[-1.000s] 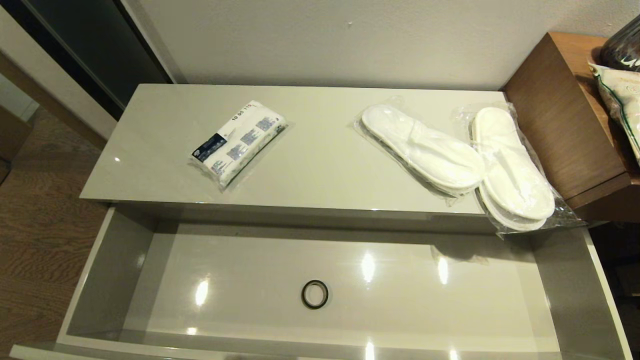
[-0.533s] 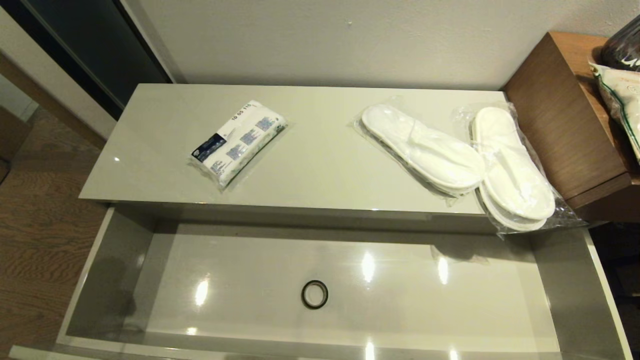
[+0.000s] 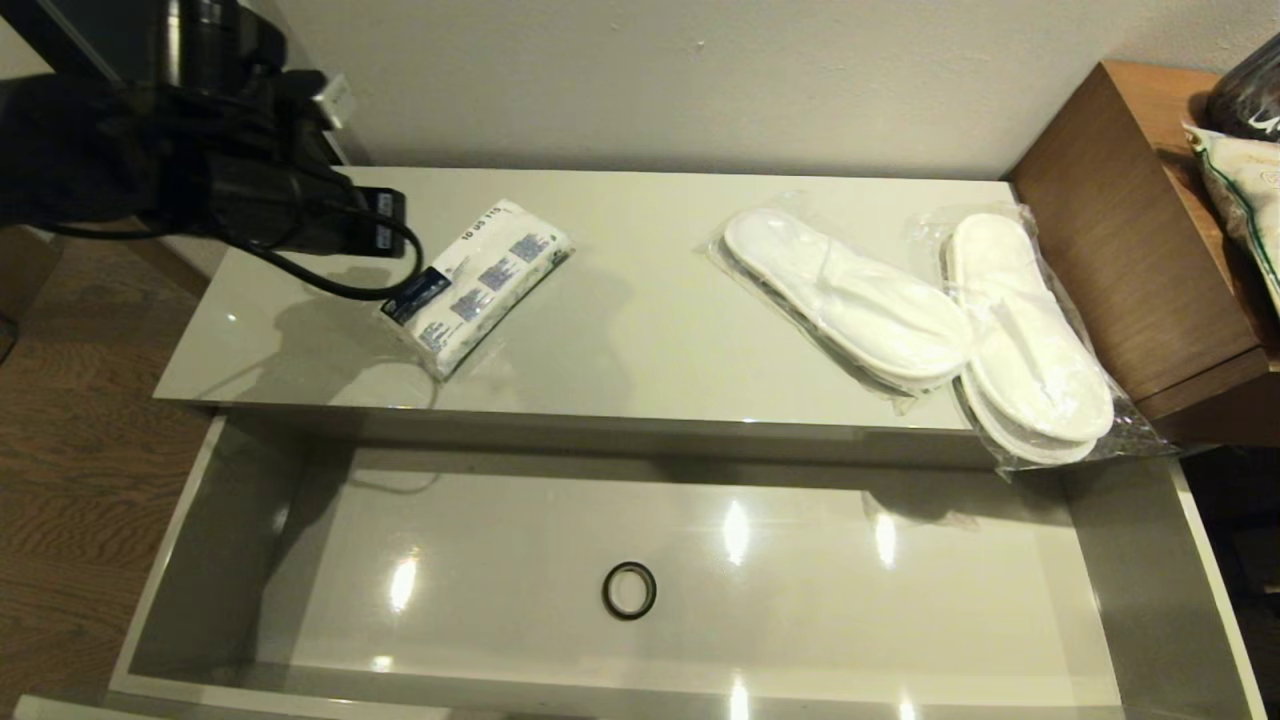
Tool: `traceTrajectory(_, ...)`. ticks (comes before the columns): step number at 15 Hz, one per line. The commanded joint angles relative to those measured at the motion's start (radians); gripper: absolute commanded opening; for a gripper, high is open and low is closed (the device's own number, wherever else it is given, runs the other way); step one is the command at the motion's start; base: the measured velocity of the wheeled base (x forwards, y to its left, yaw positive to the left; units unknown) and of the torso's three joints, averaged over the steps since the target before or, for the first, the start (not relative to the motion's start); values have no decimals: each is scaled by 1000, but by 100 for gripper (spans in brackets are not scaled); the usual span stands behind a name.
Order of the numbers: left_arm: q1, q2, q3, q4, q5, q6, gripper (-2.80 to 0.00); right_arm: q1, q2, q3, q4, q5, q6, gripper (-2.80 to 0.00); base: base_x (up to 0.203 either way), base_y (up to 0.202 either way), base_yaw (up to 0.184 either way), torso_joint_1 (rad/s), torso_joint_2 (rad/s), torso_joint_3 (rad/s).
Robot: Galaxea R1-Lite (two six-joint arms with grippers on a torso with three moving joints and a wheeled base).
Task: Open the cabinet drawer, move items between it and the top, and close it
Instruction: Pick up the tissue on the table
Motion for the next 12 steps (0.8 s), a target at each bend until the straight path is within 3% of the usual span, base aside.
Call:
traceTrajectory(1, -47, 76, -15, -1, 4, -4, 0, 1, 0, 0, 0, 0, 0, -280, 0, 0, 0, 0, 0, 0)
traceTrajectory(7, -73, 73, 8, 6, 46, 10, 0, 1, -1, 0, 0, 0, 0, -280, 0, 0, 0, 0, 0, 0)
traceTrajectory(12, -83, 59, 177, -4, 53, 119, 0, 1, -1, 0, 0, 0, 0, -280, 0, 0, 0, 0, 0, 0)
